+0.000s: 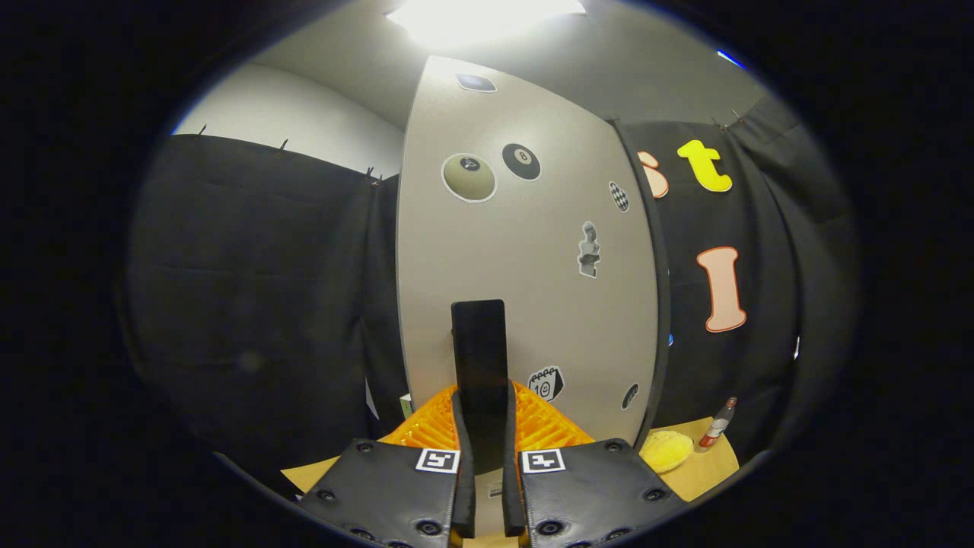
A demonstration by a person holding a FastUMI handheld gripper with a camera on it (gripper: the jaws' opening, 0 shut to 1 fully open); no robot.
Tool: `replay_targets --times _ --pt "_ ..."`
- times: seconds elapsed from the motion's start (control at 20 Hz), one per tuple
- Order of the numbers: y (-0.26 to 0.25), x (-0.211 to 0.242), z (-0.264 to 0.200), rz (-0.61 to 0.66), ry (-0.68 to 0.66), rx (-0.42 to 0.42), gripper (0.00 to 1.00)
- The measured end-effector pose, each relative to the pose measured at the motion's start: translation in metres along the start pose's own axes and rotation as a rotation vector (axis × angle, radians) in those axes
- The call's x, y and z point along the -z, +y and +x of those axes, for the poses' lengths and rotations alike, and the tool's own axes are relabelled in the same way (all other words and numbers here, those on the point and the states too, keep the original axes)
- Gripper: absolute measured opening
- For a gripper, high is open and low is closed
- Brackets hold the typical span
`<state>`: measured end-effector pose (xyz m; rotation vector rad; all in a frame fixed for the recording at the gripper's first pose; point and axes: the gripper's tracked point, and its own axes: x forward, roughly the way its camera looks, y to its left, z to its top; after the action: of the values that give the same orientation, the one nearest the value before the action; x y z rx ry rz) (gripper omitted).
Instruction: Open the shoe cabinet door, grab the shoes and put them into the shoe cabinet, then close the shoe cabinet door.
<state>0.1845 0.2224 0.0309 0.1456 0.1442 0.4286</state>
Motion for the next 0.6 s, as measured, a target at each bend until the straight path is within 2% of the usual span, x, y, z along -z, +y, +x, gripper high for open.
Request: replay_targets --times 0.2,0.35,0.6 --pt "-0.028 -0.004 -0.023 0.016 -0.014 0.064 0.15" --pt "-0.058 -0.009 -0.043 -0.017 -0.031 0.122 0.15" --pt "-0.117 -0.012 -0.066 0.003 -0.059 0.229 0.14"
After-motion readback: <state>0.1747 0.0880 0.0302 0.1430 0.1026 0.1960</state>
